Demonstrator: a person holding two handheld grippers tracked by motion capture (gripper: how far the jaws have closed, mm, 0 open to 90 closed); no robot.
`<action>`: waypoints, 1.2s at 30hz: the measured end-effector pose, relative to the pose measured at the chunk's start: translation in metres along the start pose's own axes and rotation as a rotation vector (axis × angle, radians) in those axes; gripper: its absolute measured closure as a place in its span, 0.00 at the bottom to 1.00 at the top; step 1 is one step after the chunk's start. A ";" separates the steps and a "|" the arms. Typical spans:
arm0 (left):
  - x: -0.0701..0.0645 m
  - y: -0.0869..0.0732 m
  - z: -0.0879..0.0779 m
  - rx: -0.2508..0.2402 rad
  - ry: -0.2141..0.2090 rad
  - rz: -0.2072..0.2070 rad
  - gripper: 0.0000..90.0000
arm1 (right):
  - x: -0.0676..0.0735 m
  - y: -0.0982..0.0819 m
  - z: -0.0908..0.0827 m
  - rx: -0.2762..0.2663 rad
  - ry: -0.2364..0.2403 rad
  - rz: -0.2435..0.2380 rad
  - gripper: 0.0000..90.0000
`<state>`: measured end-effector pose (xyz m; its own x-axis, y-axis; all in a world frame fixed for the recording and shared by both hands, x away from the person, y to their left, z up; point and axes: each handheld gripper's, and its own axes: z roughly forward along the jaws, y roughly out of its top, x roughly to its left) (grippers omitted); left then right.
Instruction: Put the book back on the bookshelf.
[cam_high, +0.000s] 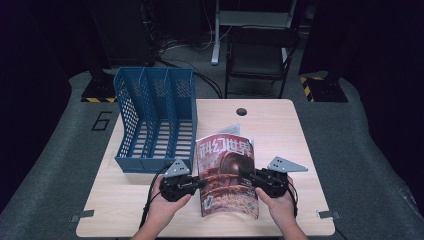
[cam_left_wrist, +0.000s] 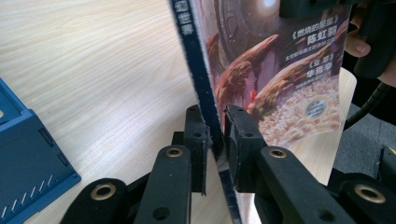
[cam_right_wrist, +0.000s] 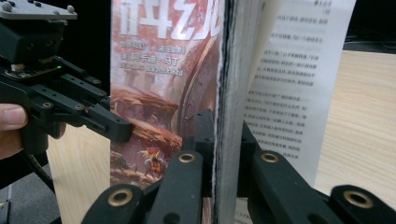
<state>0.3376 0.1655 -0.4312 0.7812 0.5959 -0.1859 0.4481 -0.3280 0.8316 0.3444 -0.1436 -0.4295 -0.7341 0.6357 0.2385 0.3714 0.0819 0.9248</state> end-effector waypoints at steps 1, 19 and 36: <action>0.000 0.000 0.000 -0.002 0.000 0.004 0.90 | 0.000 0.000 0.000 0.001 -0.004 0.003 0.95; -0.005 -0.003 0.000 -0.026 0.025 0.063 0.91 | -0.003 0.001 0.001 0.009 -0.042 -0.020 0.95; -0.013 -0.013 -0.002 -0.060 0.033 0.071 0.93 | -0.007 -0.011 -0.005 0.050 -0.002 -0.029 0.83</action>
<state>0.3211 0.1637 -0.4385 0.7952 0.5965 -0.1088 0.3645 -0.3268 0.8720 0.3427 -0.1522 -0.4398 -0.7438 0.6343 0.2107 0.3776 0.1386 0.9155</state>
